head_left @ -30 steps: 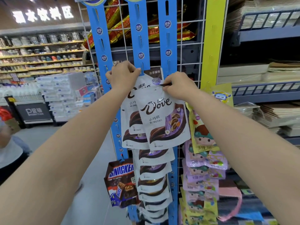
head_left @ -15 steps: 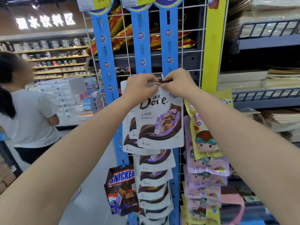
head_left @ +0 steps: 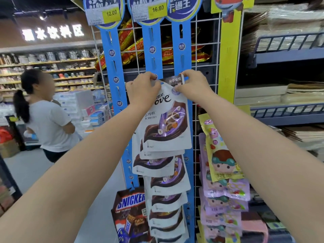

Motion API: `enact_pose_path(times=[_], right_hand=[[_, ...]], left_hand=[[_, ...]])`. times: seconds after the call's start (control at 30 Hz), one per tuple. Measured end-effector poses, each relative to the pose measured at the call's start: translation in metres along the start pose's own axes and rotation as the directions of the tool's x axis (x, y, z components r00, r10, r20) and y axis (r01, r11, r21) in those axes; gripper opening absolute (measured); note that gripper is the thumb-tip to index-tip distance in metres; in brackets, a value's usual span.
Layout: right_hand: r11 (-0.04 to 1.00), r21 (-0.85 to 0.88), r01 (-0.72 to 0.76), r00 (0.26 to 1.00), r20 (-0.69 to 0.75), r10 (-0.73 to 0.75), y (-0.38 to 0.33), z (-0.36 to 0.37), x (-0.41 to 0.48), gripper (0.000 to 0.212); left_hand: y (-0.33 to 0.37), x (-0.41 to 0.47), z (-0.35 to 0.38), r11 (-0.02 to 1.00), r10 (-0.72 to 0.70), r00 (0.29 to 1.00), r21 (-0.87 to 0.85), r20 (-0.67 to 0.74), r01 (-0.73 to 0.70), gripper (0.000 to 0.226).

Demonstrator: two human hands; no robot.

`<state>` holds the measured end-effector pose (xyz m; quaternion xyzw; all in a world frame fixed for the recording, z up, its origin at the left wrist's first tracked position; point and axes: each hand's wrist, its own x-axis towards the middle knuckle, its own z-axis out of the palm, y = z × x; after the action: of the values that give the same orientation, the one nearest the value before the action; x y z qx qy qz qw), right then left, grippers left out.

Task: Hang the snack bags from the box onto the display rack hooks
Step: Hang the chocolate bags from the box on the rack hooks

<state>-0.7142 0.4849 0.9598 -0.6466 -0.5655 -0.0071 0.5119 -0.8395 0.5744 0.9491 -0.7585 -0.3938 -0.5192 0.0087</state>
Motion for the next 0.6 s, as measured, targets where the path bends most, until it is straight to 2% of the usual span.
enact_pose_path(times=[0.23, 0.43, 0.6], right_hand=[[0.999, 0.021, -0.047, 0.996, 0.071, 0.045, 0.009, 0.010, -0.006, 0.016], [0.998, -0.029, -0.048, 0.999, -0.016, 0.047, 0.008, 0.014, -0.004, 0.018], [0.996, -0.037, -0.077, 0.995, -0.065, 0.075, 0.006, 0.021, 0.002, 0.024]], left_hand=[[-0.012, 0.002, 0.004, 0.993, -0.064, 0.993, -0.093, 0.096, 0.073, 0.019], [-0.012, 0.012, 0.003, 0.923, -0.268, 0.951, -0.242, 0.156, 0.299, 0.022], [0.000, 0.022, -0.003, 0.873, -0.405, 0.893, -0.208, 0.197, 0.442, 0.029]])
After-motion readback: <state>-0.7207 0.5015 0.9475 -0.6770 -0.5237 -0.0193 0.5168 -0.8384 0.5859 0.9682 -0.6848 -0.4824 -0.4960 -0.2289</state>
